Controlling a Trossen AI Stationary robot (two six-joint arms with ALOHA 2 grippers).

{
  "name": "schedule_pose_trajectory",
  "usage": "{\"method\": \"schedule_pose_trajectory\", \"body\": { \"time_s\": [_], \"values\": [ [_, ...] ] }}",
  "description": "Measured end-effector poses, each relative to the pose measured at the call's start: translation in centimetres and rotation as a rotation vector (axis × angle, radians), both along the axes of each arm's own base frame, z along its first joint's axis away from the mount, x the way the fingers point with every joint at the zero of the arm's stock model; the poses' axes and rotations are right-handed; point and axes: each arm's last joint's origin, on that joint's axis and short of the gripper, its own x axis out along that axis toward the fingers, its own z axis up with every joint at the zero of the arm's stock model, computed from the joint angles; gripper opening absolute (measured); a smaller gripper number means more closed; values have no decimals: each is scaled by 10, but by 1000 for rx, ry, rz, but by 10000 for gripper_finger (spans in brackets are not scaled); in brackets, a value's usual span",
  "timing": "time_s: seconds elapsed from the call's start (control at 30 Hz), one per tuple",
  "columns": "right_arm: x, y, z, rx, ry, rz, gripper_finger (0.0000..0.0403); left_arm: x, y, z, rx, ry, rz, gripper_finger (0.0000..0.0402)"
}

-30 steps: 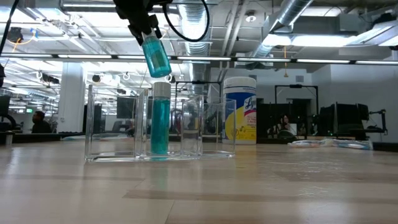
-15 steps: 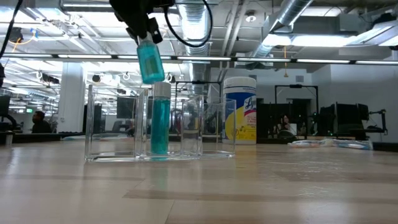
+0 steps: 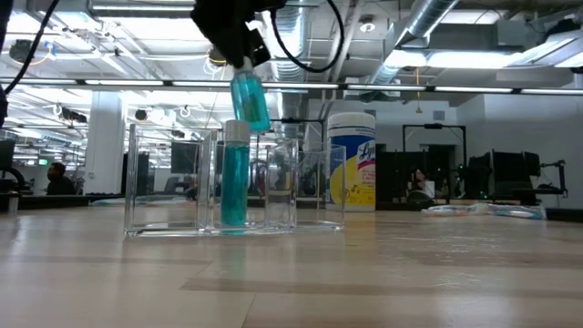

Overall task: Pick & Place toothbrushing station
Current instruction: Put the blue mouthwash into the transparent organizer

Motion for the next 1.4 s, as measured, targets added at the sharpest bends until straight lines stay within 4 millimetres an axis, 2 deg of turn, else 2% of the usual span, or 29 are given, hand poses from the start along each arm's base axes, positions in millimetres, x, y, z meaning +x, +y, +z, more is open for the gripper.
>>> {"method": "schedule_pose_trajectory", "body": {
  "time_s": [0.47, 1.13, 1.4],
  "values": [
    [0, 0, 0, -20, -4, 3, 188, -1, -18, 0, 77, -27, -163, 86],
    [1, 0, 5, -49, -45, 3, 188, 1, -19, 1, 114, -69, -263, 86],
    [1, 0, 4, -41, -43, 2, 188, 12, -25, -15, 113, -40, -287, 86]
  ]
}}
